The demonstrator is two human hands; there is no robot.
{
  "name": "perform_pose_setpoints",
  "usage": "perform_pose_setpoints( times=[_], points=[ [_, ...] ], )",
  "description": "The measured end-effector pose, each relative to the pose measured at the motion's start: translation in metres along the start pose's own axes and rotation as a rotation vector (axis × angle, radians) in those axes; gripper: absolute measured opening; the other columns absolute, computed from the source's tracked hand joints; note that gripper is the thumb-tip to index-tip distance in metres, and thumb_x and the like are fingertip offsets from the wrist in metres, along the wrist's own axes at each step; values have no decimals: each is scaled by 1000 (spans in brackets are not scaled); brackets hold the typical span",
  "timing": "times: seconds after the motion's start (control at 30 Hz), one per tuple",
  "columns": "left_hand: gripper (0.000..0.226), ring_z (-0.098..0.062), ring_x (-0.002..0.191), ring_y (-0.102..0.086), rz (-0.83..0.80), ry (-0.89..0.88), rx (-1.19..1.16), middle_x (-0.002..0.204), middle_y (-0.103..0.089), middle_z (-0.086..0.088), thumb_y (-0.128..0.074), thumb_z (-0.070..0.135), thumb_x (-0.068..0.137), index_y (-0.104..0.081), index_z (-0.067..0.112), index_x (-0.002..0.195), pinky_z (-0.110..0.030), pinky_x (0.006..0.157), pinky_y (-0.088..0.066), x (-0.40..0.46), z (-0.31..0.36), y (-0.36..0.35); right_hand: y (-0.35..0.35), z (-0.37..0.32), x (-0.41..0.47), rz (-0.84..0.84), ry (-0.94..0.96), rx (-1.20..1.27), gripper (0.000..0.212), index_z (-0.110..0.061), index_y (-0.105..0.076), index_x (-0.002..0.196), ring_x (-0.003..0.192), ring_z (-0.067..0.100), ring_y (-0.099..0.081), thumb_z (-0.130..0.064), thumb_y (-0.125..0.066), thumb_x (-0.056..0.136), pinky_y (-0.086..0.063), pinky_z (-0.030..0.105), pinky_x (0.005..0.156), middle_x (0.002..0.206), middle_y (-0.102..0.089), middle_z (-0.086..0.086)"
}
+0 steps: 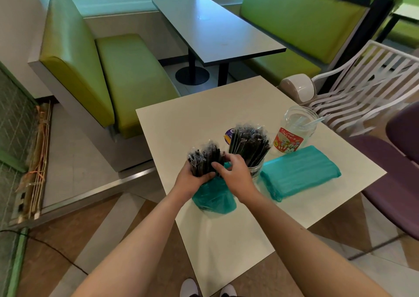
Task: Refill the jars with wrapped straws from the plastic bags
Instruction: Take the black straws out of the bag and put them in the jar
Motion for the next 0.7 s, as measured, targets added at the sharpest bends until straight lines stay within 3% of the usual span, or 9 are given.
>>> perform_pose_setpoints(
  times=[0.1, 0.23, 0.33, 0.43, 0.6, 0.7],
  points=[
    [62, -15, 106, -64, -4, 3, 3, 114, -68, 0, -85, 12, 73, -54, 14, 127, -20, 80, -51, -3, 2, -2, 2, -1, -1, 56, 34, -15, 18, -15, -65, 103, 88, 10, -53, -29, -66, 90, -37, 15, 71, 97, -58, -3],
    [62, -13, 103, -64, -34, 16, 5, 110, -69, 3, -88, 13, 68, -57, 19, 121, -28, 86, -54, -6, 5, -7, 1, -2, -4, 48, 51, -19, 7, -17, -62, 97, 77, 2, -51, -22, -59, 95, -36, 7, 61, 85, -58, -9],
    [57, -8, 97, -63, -29, 16, 1, 104, -67, 8, -87, 13, 70, -56, 22, 117, -20, 79, -51, -8, 9, -9, -6, -2, -7, -15, 28, 47, 5, -18, -56, 99, 82, 6, -54, -21, -52, 99, -37, 14, 64, 86, -58, -11],
    [55, -11, 99, -64, -6, 23, 4, 107, -68, 6, -86, 18, 72, -57, 21, 118, -23, 83, -51, -8, 9, -7, -5, 3, -9, -15, -21, 119, 9, -18, -52, 107, 89, 6, -53, -23, -50, 100, -39, 17, 68, 92, -57, -12],
    [50, -16, 102, -65, -27, 52, -7, 109, -69, 2, -84, 20, 74, -60, 17, 118, -29, 86, -53, -9, 6, -8, -2, 2, -12, -34, -11, 165, 26, -29, -53, 114, 93, -3, -55, -19, -63, 92, -44, 15, 81, 97, -59, -21],
    [55, -18, 103, -67, -33, 66, -24, 112, -71, -2, -85, 18, 73, -61, 13, 122, -30, 87, -55, -9, 3, -7, 2, 5, -10, 4, -23, 136, 17, -27, -60, 106, 92, 5, -60, -24, -65, 91, -50, 25, 84, 95, -63, -16]
  ],
)
Point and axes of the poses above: each hand's wrist, its own x-axis towards the middle knuckle, its own y-axis out of the back of the hand, z = x × y, the point moved 8 cm from there along x, towards the middle knuckle
